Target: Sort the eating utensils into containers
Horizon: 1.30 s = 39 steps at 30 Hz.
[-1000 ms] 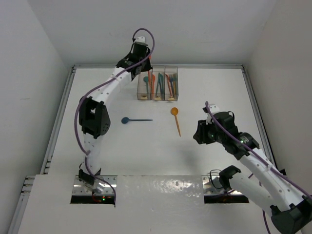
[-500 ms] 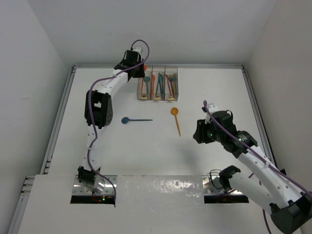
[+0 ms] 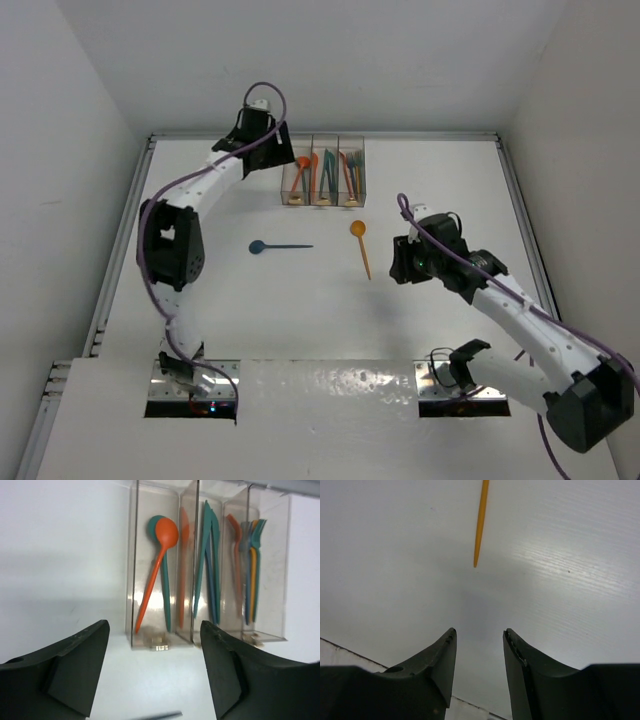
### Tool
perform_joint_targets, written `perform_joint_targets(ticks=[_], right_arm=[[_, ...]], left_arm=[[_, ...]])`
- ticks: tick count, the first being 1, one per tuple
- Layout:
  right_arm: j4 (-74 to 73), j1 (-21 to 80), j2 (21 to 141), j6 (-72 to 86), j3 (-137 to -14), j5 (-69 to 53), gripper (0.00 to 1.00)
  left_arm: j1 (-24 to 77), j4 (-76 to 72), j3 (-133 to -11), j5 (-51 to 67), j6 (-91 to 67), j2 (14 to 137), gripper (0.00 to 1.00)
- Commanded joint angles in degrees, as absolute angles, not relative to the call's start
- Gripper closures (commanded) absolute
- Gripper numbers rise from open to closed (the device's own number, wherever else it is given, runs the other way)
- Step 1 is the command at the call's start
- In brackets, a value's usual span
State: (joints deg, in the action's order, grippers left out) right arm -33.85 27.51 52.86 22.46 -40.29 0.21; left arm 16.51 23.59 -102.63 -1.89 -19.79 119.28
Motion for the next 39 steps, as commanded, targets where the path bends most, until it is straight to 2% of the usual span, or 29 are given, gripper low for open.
perform_joint_targets(ticks=[1, 10, 17, 22, 32, 35, 36, 37, 38, 39], right_arm=[[-27.5, 27.8, 59.0, 21.6, -43.4, 0.2, 0.58], [-19.4, 27.8, 82.8, 21.4, -51.6, -0.8, 0.6], [-17.6, 28.7, 98.5, 22.2, -61.1, -0.2, 0.62], [-19.3, 29.2, 107.6, 23.6, -67.7, 5.3, 0.62], [-22.9, 29.2, 115.7, 25.4, -72.4, 10.7, 0.66], [-23.9, 29.4, 116.7, 25.4, -73.2, 10.3, 0.76], [-24.1, 29.5, 117.0, 25.2, -73.3, 10.2, 0.9], [-24.1, 29.9, 116.8, 25.1, -73.3, 10.3, 0.95], [-24.0, 30.3, 116.5, 25.0, -73.3, 10.3, 1.0], [-23.9, 31.2, 115.5, 24.4, -73.4, 10.3, 1.0]], left_arm=[[16.7, 23.4, -95.8, -7.5, -24.6, 107.0, 0.28], [16.7, 26.5, -71.6, -11.1, -27.5, 89.4, 0.1], [16.7, 26.8, -61.3, -11.2, -26.0, 81.8, 0.08], [16.7, 24.9, -56.1, -9.2, -25.9, 79.5, 0.08], [16.7, 23.6, -53.0, -9.8, -25.0, 75.2, 0.08], [16.7, 23.6, -53.1, -9.4, -25.0, 75.2, 0.08], [16.7, 23.4, -53.1, -8.9, -25.0, 75.1, 0.08], [16.6, 23.2, -53.1, -8.4, -25.0, 75.2, 0.08], [16.7, 23.1, -53.1, -8.2, -25.1, 75.2, 0.08], [16.7, 22.9, -53.2, -7.6, -25.2, 75.1, 0.08]])
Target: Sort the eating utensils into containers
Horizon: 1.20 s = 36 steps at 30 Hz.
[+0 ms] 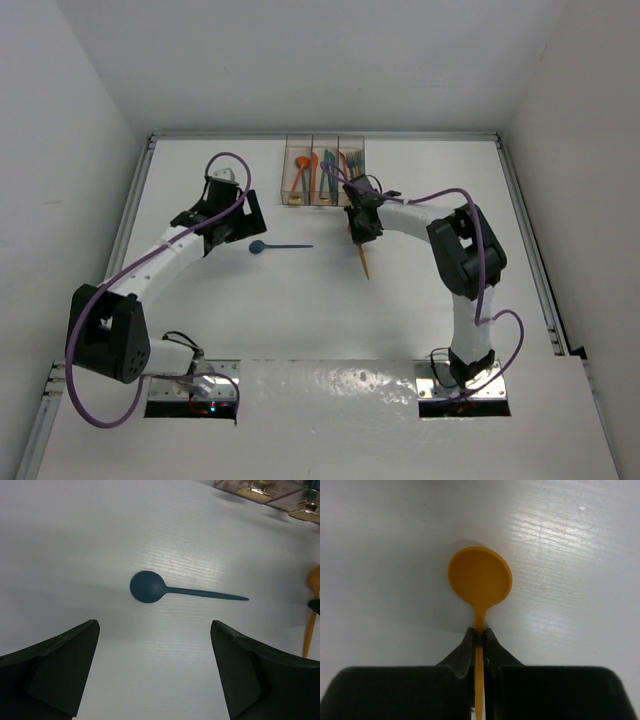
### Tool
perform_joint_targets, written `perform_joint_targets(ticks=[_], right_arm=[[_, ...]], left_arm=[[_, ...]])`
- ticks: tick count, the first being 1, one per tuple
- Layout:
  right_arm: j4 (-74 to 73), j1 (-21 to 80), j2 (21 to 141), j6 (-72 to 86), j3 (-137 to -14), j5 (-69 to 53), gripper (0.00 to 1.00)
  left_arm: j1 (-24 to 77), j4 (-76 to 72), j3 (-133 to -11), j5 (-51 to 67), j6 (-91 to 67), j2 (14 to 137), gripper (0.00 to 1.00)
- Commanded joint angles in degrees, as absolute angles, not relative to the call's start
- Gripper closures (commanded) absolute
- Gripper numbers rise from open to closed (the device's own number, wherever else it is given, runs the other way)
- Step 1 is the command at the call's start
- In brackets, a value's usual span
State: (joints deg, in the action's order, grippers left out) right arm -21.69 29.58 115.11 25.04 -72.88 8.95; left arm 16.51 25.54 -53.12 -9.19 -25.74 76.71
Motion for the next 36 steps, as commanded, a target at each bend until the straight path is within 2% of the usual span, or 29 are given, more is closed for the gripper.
perform_joint_targets(ticks=[1, 8, 12, 18, 25, 36], right_arm=[[-24.0, 31.6, 114.7, 24.3, -74.0, 10.3, 1.0], [-23.6, 33.6, 109.5, 27.3, -85.1, 8.7, 1.0], [-22.1, 33.6, 112.6, 28.7, -99.1, 7.6, 1.0], [-15.0, 33.4, 123.6, 28.5, -115.7, 5.9, 1.0], [6.9, 32.9, 131.2, 27.0, -115.7, 8.0, 1.0], [11.8, 31.6, 142.6, 26.9, -119.7, 9.8, 0.99]], left_arm=[[16.7, 22.9, -53.1, -7.3, -25.3, 75.1, 0.08], [16.7, 23.0, -52.5, -6.7, -26.9, 74.3, 0.08], [16.6, 23.6, -52.3, -7.6, -27.3, 73.8, 0.08], [16.7, 26.0, -51.4, -8.6, -28.6, 72.7, 0.08], [16.7, 29.1, -49.5, -10.1, -30.2, 69.7, 0.08], [16.7, 30.5, -45.9, -10.7, -32.1, 65.8, 0.08]])
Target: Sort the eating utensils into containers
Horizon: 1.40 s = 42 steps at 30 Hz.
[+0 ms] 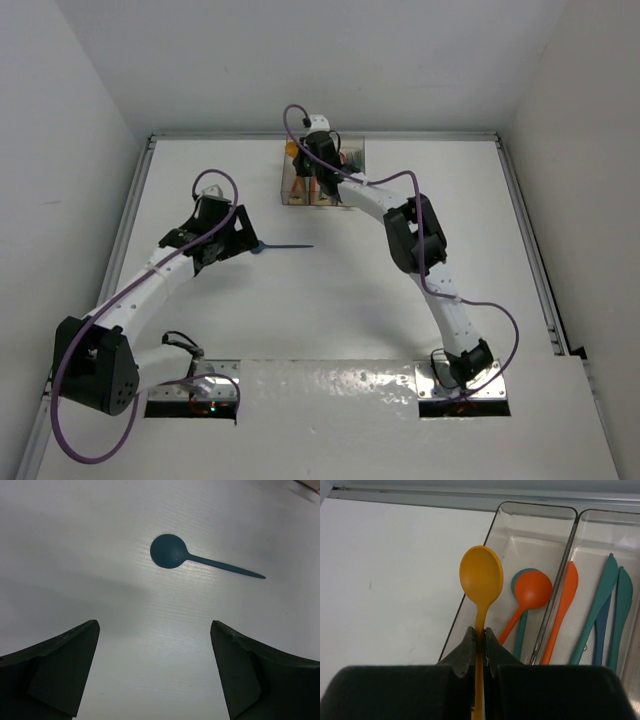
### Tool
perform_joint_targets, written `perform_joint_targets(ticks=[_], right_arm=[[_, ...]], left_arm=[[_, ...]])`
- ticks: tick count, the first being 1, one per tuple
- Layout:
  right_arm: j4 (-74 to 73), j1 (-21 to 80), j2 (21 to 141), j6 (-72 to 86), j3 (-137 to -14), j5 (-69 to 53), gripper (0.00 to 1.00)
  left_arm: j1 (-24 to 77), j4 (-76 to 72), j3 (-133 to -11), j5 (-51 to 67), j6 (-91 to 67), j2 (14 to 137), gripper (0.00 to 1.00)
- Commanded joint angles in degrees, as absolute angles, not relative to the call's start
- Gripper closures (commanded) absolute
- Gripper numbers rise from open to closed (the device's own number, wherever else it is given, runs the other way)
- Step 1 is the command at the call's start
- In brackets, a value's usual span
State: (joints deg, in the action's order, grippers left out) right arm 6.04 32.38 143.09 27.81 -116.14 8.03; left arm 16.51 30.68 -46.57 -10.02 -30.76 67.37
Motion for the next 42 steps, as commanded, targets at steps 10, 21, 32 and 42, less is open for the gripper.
perform_joint_targets(ticks=[10, 21, 32, 42], right_arm=[[11.5, 31.1, 143.7, 31.7, -118.9, 12.2, 0.98], [15.3, 31.1, 146.4, 34.9, -121.6, 13.7, 0.87], [17.1, 31.1, 138.2, 27.0, -112.5, 3.4, 0.6], [14.2, 31.7, 114.2, 13.5, -81.9, -16.5, 0.56]], left_arm=[[16.7, 28.8, -45.1, -8.9, -32.2, 66.0, 0.09], [16.7, 29.3, -44.7, -7.6, -31.8, 65.6, 0.09], [16.7, 28.7, -43.9, -7.8, -32.3, 64.7, 0.09], [16.6, 26.4, -42.5, -8.4, -34.7, 64.8, 0.1]])
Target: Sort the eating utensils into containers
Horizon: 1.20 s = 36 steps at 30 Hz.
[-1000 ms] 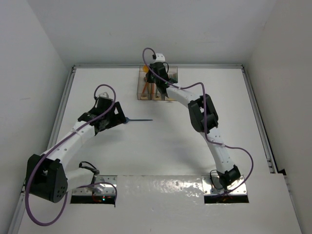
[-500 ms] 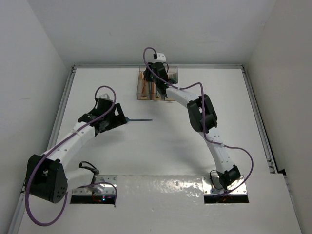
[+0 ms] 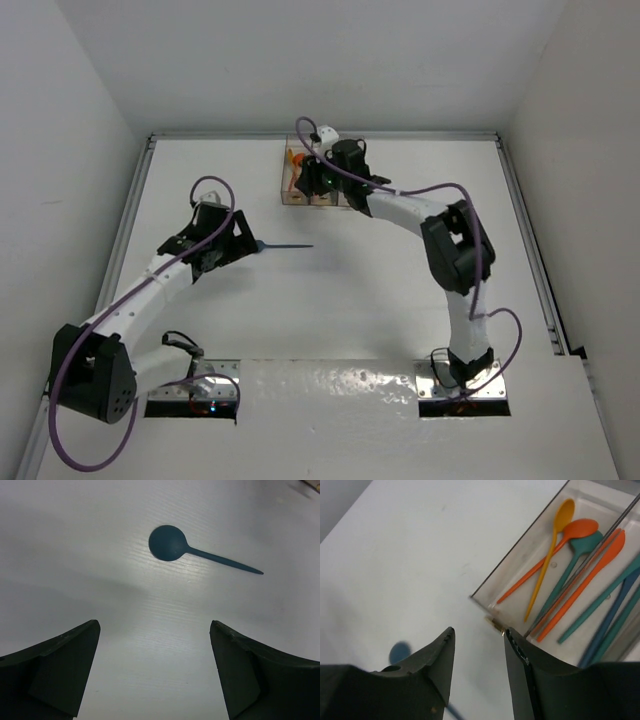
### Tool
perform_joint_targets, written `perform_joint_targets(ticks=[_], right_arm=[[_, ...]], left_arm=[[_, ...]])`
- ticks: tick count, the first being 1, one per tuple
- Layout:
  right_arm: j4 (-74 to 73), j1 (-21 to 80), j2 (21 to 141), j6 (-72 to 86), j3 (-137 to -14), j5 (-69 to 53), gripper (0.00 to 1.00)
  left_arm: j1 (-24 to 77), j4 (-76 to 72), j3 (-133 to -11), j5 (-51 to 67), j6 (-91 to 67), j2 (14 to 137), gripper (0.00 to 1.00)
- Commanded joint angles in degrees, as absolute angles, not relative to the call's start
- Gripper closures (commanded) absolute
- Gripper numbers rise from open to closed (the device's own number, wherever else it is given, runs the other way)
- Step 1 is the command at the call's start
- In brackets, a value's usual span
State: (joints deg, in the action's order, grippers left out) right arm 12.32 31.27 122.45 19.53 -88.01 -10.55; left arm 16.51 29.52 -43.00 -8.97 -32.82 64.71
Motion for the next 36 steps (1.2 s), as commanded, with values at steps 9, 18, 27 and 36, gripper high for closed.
perform_joint_targets(ticks=[9, 18, 27, 36], right_arm=[[3.0, 32.3, 93.5, 8.7, -63.0, -6.3, 0.55], [-13.4, 32.4, 74.2, 11.8, -51.2, -0.2, 0.57], [-20.1, 32.5, 54.2, 13.6, -37.9, 2.5, 0.56], [-23.9, 32.5, 43.7, 14.2, -35.2, 1.2, 0.56]], left_arm=[[18.5, 28.6, -47.4, -9.2, -49.2, 71.2, 0.18], [25.8, 32.0, -55.5, -12.0, -69.4, 83.0, 0.19], [26.1, 41.5, -65.5, -10.8, -83.7, 99.6, 0.29], [23.8, 45.3, -71.6, -13.0, -90.9, 107.8, 0.43]])
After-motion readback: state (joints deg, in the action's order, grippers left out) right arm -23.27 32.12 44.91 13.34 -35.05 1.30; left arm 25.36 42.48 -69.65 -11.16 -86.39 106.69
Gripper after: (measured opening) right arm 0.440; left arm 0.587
